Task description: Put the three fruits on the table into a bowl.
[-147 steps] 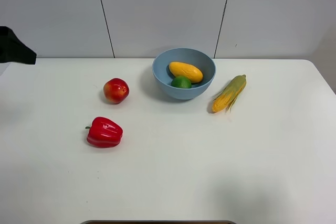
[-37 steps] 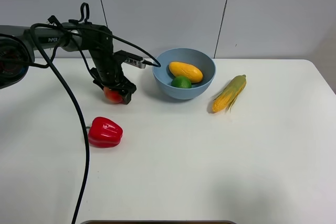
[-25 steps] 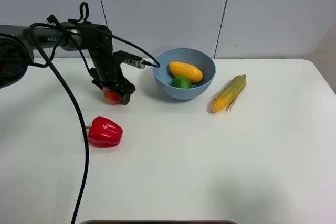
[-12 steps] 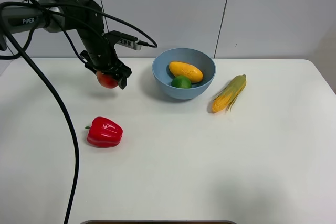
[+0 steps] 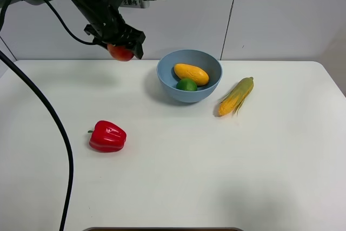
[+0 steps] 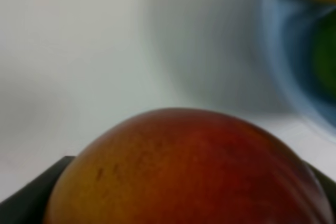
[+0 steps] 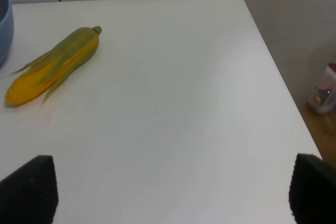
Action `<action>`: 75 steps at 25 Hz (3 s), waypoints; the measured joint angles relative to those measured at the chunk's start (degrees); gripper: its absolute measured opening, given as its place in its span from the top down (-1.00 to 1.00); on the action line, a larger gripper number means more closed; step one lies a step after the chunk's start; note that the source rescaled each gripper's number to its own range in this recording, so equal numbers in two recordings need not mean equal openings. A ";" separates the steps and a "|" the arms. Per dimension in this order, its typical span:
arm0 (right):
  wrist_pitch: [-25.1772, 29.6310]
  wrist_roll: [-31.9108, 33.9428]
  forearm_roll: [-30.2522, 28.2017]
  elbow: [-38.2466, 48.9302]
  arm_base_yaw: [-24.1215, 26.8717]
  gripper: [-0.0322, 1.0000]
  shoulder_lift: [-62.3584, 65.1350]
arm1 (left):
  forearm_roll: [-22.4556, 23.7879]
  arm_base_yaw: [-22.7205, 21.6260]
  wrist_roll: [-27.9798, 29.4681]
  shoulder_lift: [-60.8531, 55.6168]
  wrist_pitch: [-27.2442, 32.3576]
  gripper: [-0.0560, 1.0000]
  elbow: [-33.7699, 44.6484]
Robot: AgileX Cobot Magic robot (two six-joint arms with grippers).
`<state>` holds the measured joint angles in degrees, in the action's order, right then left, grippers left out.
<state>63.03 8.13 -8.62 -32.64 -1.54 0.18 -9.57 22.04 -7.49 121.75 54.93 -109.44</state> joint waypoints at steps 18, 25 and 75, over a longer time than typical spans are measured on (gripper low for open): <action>0.00 0.00 0.00 0.00 0.00 -0.40 0.00 | -1.06 14.41 0.98 4.73 -13.50 0.89 -2.50; 0.00 0.00 0.00 0.00 0.00 -0.40 0.00 | -1.08 15.16 0.54 9.71 -18.59 0.89 -2.50; 0.00 0.00 0.00 0.00 0.00 -0.40 0.00 | 9.00 9.23 3.24 -6.93 14.39 -0.67 -5.88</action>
<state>63.03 8.13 -8.62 -32.64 -1.54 0.18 -0.57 31.27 -4.25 114.83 69.32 -115.32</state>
